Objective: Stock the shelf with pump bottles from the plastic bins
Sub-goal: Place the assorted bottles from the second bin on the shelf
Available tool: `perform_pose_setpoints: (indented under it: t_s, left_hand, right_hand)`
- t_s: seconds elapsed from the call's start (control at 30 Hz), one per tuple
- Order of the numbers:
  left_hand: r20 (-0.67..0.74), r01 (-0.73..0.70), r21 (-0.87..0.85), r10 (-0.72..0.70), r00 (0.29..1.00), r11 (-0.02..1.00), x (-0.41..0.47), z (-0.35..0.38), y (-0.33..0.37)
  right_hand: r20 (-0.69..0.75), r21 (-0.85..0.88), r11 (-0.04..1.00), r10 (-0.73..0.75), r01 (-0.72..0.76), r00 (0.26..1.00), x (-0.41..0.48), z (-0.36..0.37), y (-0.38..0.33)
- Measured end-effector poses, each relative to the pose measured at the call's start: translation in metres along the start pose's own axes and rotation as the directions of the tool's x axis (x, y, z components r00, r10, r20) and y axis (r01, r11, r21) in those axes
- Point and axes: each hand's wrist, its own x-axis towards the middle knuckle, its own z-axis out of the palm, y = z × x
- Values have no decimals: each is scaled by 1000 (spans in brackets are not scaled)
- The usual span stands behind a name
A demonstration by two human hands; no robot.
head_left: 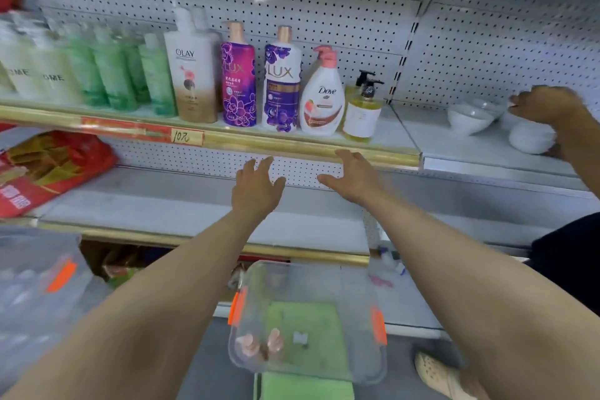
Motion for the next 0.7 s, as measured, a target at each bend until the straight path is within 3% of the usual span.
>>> perform_pose_setpoints:
  t_s: [0.23, 0.43, 0.6, 0.7]
  left_hand:
    - [150, 142, -14, -139, 979, 990, -28, 60, -66]
    - [306, 252, 25, -247, 919, 967, -70, 121, -131]
    - [436, 440, 32, -409, 802, 897, -120, 164, -184]
    - [451, 478, 47, -446, 773, 877, -147, 179, -210]
  right_hand:
    - [197, -26, 996, 86, -82, 977, -16, 79, 33]
    - [401, -2, 990, 127, -138, 907, -43, 171, 72]
    - [683, 116, 959, 111, -257, 722, -83, 247, 100]
    - [780, 195, 932, 41, -305, 625, -106, 280, 107]
